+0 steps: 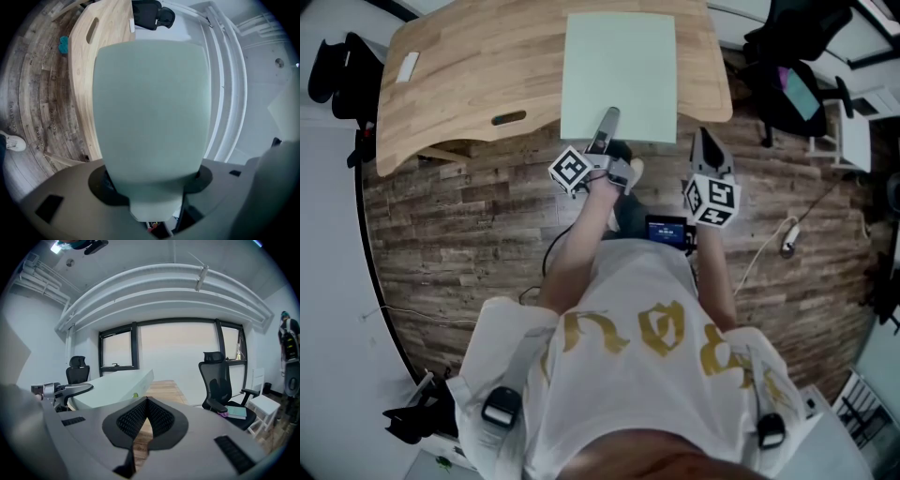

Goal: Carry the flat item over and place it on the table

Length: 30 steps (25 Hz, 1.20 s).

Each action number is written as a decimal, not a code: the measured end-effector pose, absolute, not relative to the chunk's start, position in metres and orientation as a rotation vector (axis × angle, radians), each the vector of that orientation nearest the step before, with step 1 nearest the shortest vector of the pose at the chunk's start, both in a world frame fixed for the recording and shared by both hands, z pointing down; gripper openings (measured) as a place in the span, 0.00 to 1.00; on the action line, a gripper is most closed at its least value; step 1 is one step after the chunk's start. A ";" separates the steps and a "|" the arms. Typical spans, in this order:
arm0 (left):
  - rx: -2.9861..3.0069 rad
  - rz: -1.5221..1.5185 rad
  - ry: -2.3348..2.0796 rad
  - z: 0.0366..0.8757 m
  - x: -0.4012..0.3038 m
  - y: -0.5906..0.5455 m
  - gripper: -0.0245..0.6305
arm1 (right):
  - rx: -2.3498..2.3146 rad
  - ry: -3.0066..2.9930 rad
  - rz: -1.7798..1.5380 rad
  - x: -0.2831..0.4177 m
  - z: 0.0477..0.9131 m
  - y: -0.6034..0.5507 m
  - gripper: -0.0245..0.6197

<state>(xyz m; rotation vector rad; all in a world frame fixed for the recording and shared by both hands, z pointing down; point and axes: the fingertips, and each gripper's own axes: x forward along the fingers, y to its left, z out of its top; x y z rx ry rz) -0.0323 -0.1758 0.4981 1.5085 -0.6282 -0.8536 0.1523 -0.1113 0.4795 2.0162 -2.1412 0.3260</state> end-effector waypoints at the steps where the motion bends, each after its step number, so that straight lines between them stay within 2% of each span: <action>1: 1.509 -0.854 -0.634 0.499 -0.033 -0.178 0.47 | 2.012 -2.147 0.323 0.152 0.479 -0.114 0.04; 30: 1.487 -0.850 -0.678 0.520 -0.042 -0.215 0.47 | 1.952 -2.154 0.373 0.145 0.496 -0.159 0.04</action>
